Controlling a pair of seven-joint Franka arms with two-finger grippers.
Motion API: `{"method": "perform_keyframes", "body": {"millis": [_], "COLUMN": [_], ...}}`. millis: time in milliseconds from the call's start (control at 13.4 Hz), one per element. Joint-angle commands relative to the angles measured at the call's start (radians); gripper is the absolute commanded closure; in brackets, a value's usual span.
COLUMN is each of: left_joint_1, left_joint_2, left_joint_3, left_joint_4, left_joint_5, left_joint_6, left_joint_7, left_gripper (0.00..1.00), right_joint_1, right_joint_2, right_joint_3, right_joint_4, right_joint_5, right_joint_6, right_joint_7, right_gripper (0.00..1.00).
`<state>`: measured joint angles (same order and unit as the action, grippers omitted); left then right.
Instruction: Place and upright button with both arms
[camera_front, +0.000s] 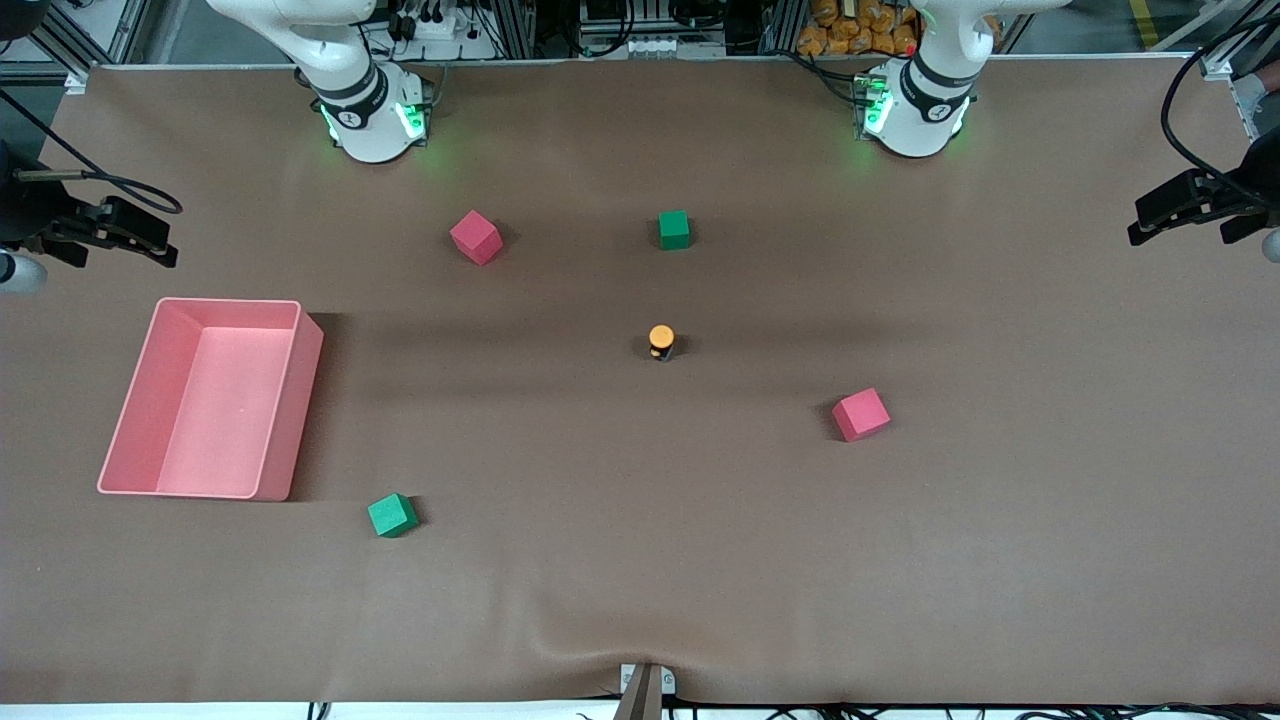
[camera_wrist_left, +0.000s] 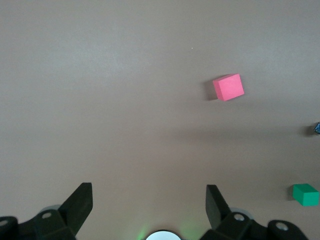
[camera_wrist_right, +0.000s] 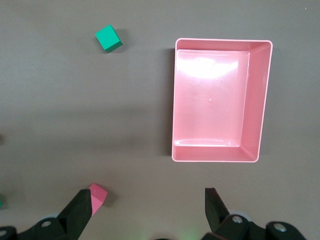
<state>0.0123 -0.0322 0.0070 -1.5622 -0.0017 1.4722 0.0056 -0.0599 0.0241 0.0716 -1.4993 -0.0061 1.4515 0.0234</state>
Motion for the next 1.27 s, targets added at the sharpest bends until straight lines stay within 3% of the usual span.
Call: {"method": "perform_keyframes", "body": {"millis": [0,1194], "left_joint_1": [-0.014,-0.006], "left_joint_2": [-0.009,0.029], "left_joint_3": [-0.002,-0.018], "left_joint_4": [-0.004,0.037], "left_joint_5": [0.008,0.017], "left_joint_6": [0.011,0.069], "left_joint_7": [-0.015,-0.032], "left_gripper": [0.0,0.0], "right_joint_1": [-0.005,-0.018], "right_joint_2": [0.0,0.005], "right_joint_3": [0.005,0.005], "right_joint_4": [0.014,0.008], "right_joint_5": [-0.009,-0.023], "right_joint_6": [-0.002,0.038], "right_joint_7": [0.006,0.003], "right_gripper": [0.0,0.0]}}
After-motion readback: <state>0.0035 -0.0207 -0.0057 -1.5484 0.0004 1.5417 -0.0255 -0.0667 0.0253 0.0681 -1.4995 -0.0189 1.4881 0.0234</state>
